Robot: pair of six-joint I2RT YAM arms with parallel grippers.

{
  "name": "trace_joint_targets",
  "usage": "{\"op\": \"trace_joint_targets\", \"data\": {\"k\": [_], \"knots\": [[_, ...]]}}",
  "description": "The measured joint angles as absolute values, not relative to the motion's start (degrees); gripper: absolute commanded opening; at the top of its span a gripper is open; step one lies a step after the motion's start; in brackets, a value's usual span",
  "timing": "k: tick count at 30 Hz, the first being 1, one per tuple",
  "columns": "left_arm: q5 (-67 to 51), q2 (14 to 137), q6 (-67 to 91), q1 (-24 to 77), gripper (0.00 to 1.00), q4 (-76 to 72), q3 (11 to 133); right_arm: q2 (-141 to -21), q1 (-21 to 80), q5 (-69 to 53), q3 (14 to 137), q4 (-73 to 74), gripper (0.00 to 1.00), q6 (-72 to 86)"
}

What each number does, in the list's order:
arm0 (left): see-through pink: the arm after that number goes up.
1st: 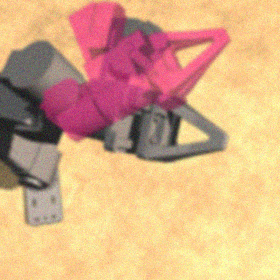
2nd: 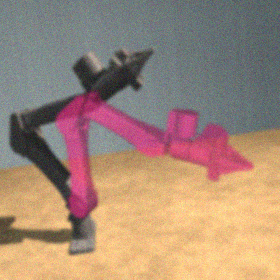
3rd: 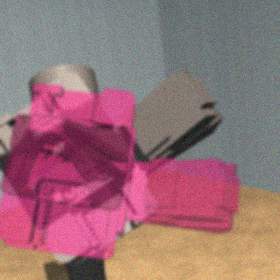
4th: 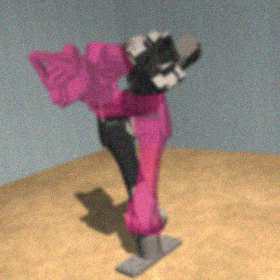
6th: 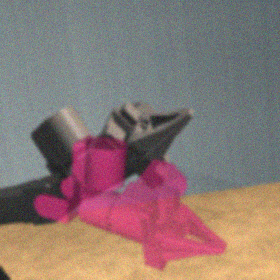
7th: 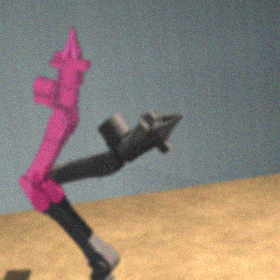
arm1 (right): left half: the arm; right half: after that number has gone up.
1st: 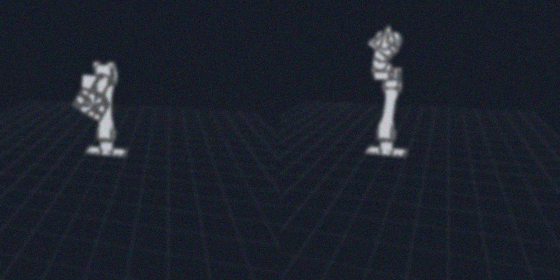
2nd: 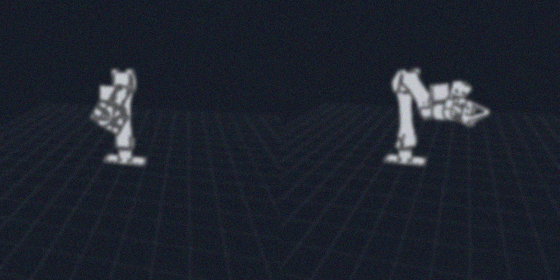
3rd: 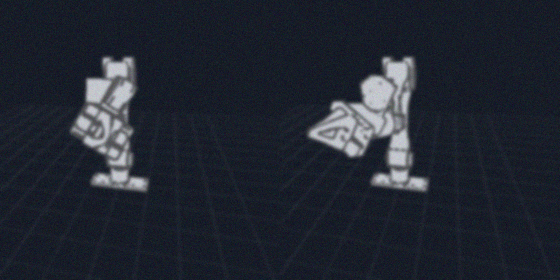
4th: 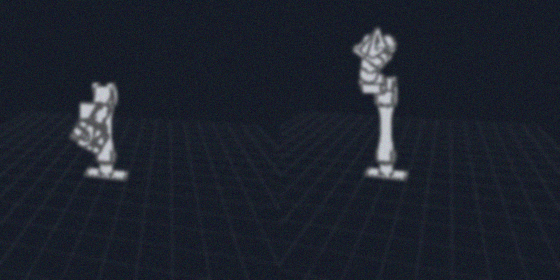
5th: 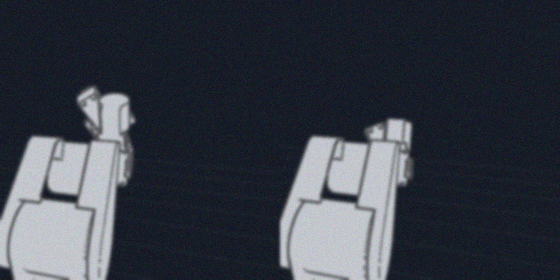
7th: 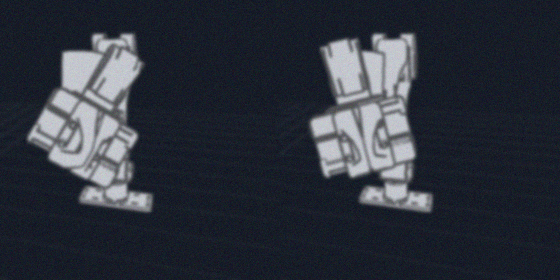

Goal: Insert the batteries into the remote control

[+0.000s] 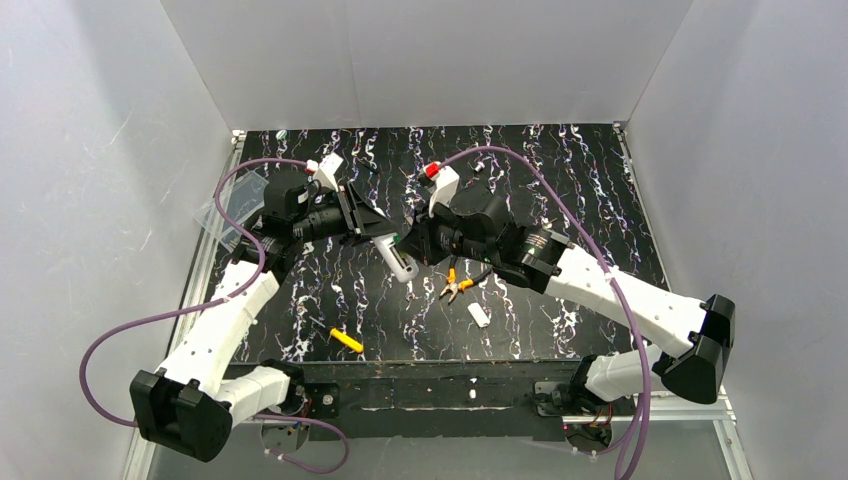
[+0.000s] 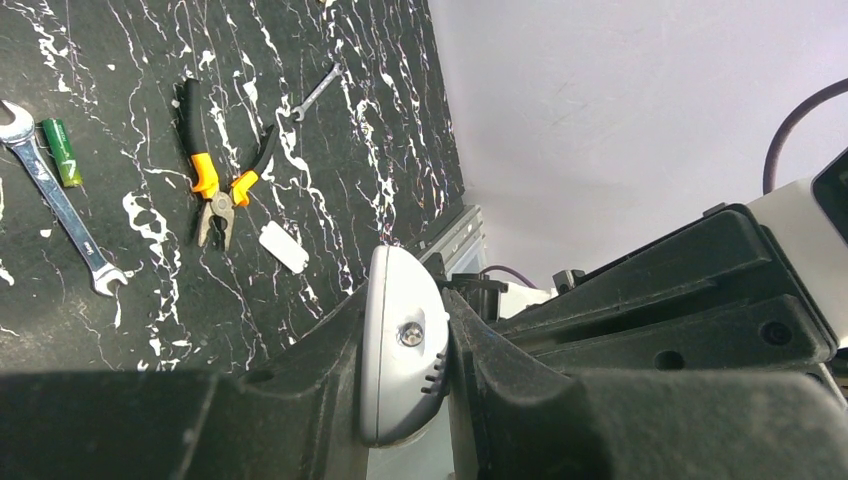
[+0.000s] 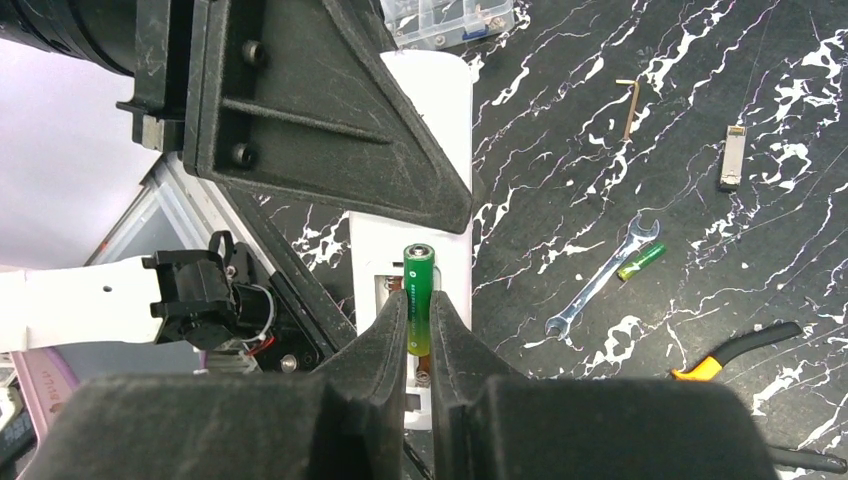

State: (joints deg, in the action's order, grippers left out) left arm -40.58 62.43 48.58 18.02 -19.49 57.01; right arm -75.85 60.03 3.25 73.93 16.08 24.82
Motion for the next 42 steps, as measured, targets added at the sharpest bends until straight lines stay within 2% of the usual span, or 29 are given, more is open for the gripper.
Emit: {"op": "trace_joint_targets", "data": {"k": [16, 42], "knots": [[-40.27, 62.61, 48.58, 18.02, 0.0, -19.44, 56.99, -75.35, 60.03, 2.72, 72.38, 14.9, 0.11, 20.91], [-39.57, 63.66, 49.19, 18.02, 0.0, -17.65, 57.12, -75.35, 60.14, 1.45, 72.29, 17.39, 0.11, 16.14]]}}
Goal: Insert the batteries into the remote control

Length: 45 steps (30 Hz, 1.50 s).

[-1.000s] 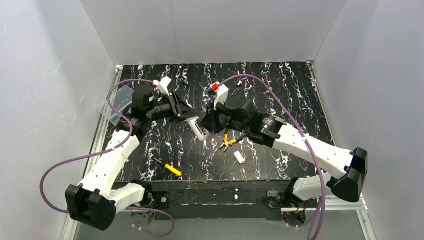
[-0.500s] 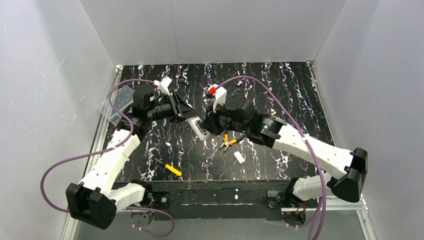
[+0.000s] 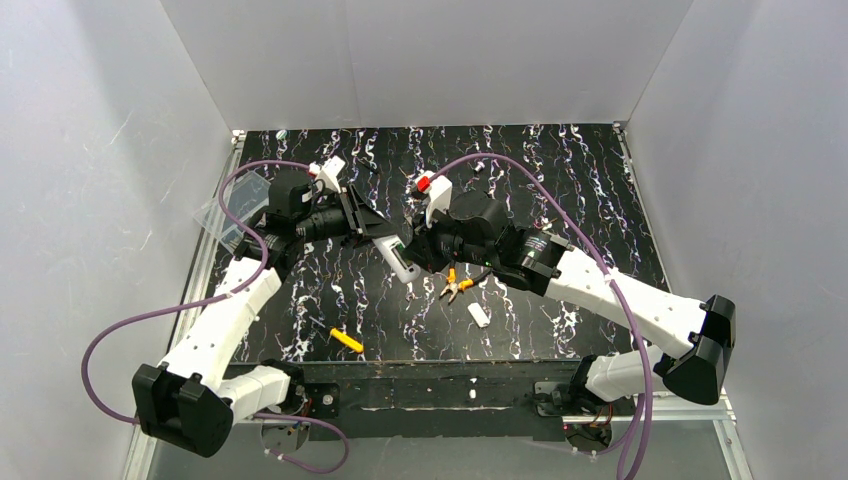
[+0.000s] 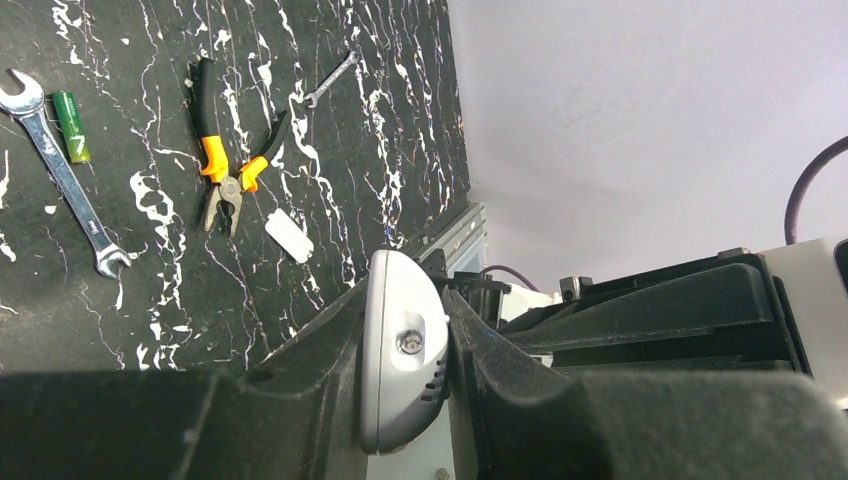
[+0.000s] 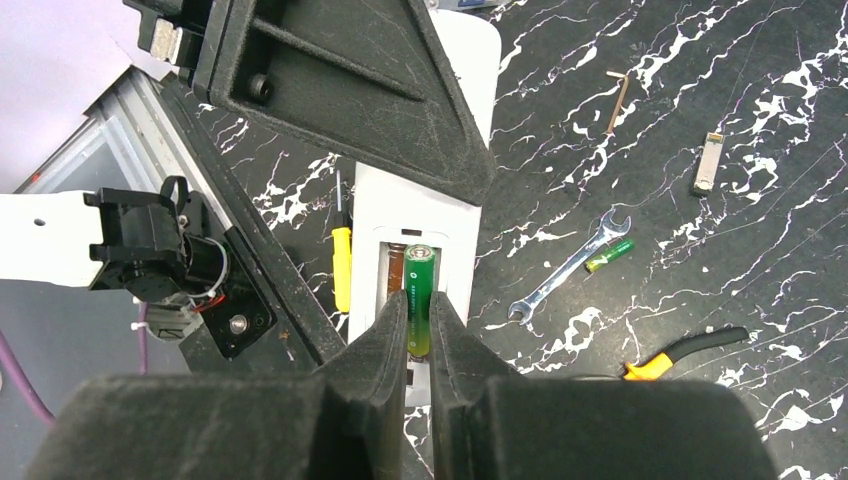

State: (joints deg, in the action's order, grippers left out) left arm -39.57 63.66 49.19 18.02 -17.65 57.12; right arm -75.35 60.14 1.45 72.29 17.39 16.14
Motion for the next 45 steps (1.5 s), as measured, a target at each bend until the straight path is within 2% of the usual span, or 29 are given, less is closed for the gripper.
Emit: {"op": "trace_joint_targets", "data": {"k": [4, 10, 22, 32, 45], "knots": [[-39.57, 63.88, 49.32, 18.04, 0.0, -17.37, 57.17, -75.35, 60.14, 1.43, 72.29, 17.72, 0.11, 16.12], [-39.59, 64.16, 49.52, 18.15, 0.0, -17.26, 57.17, -75.37, 60.14, 1.45, 72.31, 18.06, 0.23, 16.08], [-39.99, 64.51, 49.74, 18.13, 0.0, -17.69, 57.17, -75.37, 60.14, 2.83, 72.31, 18.76, 0.36, 15.59], [-40.47, 64.69, 49.76, 18.13, 0.0, -17.69, 57.17, -75.29, 60.14, 3.99, 72.31, 19.31, 0.53, 14.96], [-41.36, 65.06, 50.11, 18.13, 0.0, -17.76, 57.17, -69.19, 59.83, 0.05, 72.29, 15.18, 0.56, 10.98]]}}
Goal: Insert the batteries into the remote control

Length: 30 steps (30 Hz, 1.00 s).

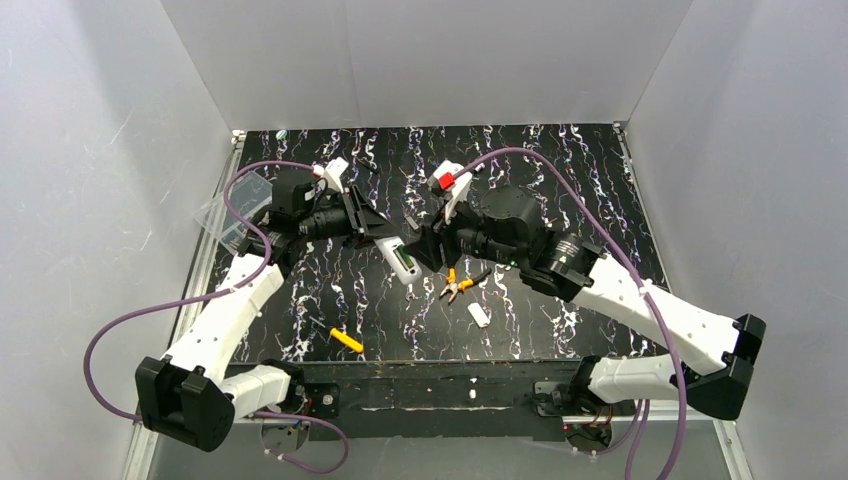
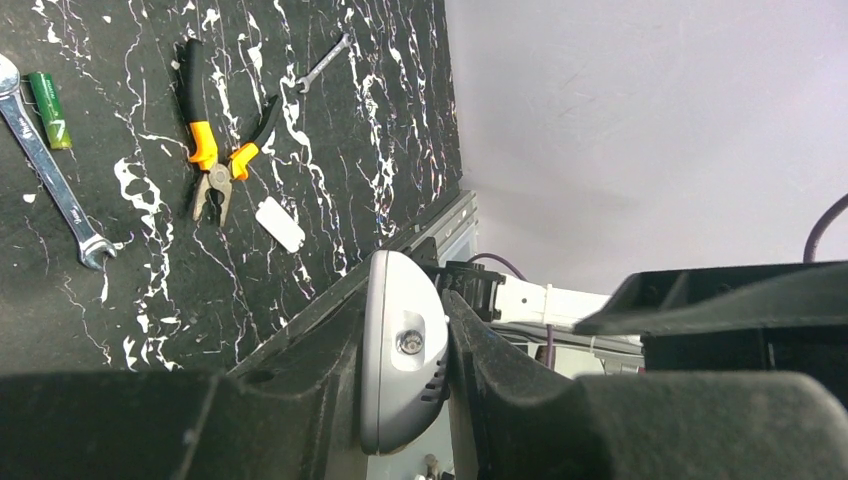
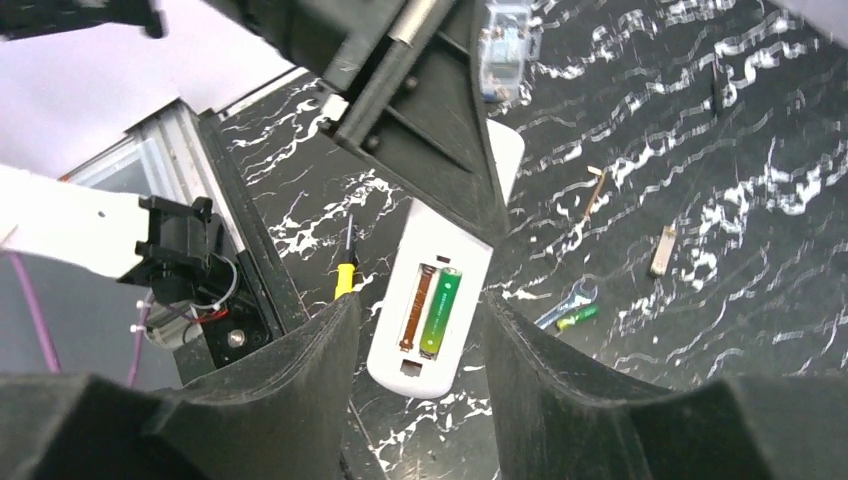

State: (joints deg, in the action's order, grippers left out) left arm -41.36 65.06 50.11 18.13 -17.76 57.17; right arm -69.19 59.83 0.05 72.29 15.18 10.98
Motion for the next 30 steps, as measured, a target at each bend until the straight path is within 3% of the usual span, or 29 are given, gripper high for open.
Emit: {"op": "trace_joint_targets", "data": {"k": [6, 13, 20, 30], "knots": [[-43.31, 65.47, 51.24, 18.13, 0.0, -18.59, 57.17, -66.78, 53.65, -12.6, 70.89, 12.88, 0.52, 0.97], [-46.87, 66.19, 53.25, 19.0, 0.0, -21.54, 57.17, -65.71, 39.7, -39.18, 64.86, 5.13, 0.52, -8.27], [-49.21, 66.46, 53.6, 20.84, 0.0, -21.98, 57.19, -70.28, 38.33, -59.75, 65.98, 2.92, 0.51, -16.34], [-50.39, 67.24, 53.65, 21.58, 0.0, -22.22, 57.69, -71.79, 38.81, -67.94, 65.67, -5.54, 0.44, -16.58]]}}
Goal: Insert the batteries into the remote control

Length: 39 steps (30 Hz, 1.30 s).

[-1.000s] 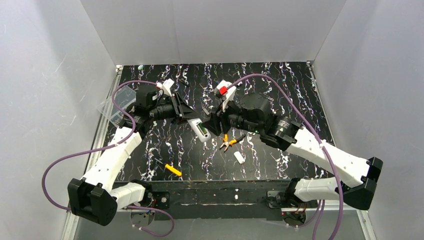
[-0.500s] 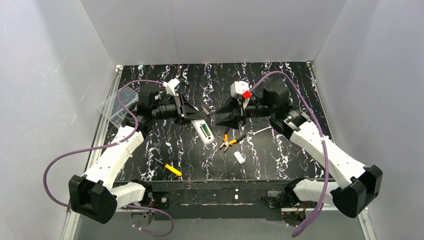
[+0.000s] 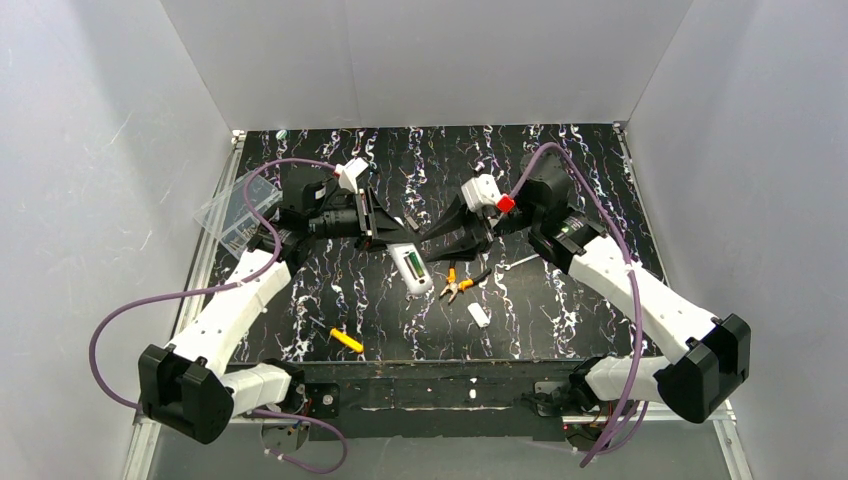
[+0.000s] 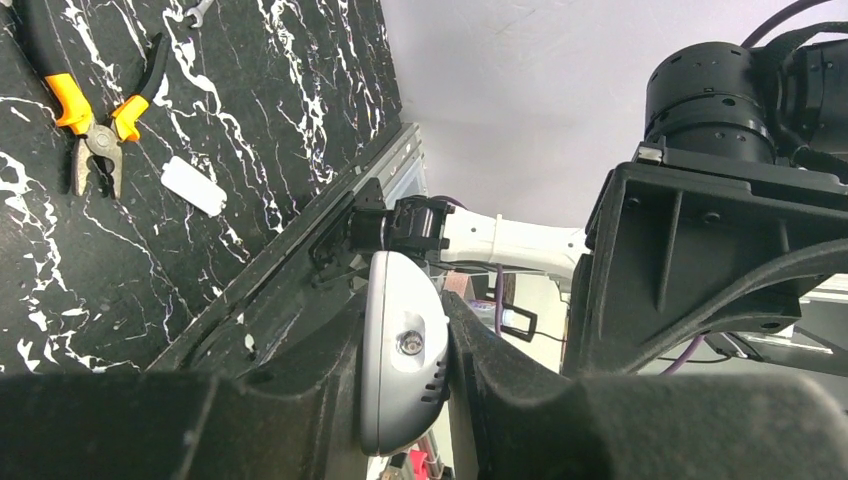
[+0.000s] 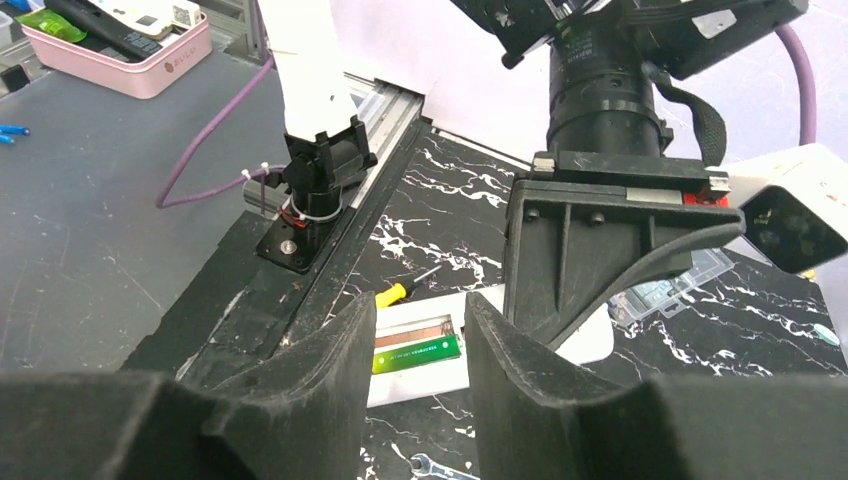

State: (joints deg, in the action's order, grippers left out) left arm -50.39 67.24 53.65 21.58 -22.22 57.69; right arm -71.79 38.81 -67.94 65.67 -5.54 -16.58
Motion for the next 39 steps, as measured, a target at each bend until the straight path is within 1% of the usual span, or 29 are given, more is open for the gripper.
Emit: {"op": "trace_joint_targets", "data": {"k": [6, 15, 22, 39], "knots": [[-50.65, 67.99, 53.87, 22.31, 0.0, -22.46, 57.95, -72.88, 40.07, -68.1, 64.47, -9.39, 0.42, -16.23], [-50.68, 68.05, 54.02, 22.74, 0.0, -22.5, 58.15, -75.99, 41.28, -67.92, 63.83, -10.57, 0.4, -16.23], [-50.87, 68.05, 54.0, 22.81, 0.0, -22.48, 58.15, -76.03, 41.28, -67.9, 63.59, -10.98, 0.33, -16.43], [-51.16, 68.05, 54.0, 23.0, 0.0, -22.68, 58.26, -76.34, 41.28, -67.96, 62.02, -10.35, 0.3, -17.43]]}}
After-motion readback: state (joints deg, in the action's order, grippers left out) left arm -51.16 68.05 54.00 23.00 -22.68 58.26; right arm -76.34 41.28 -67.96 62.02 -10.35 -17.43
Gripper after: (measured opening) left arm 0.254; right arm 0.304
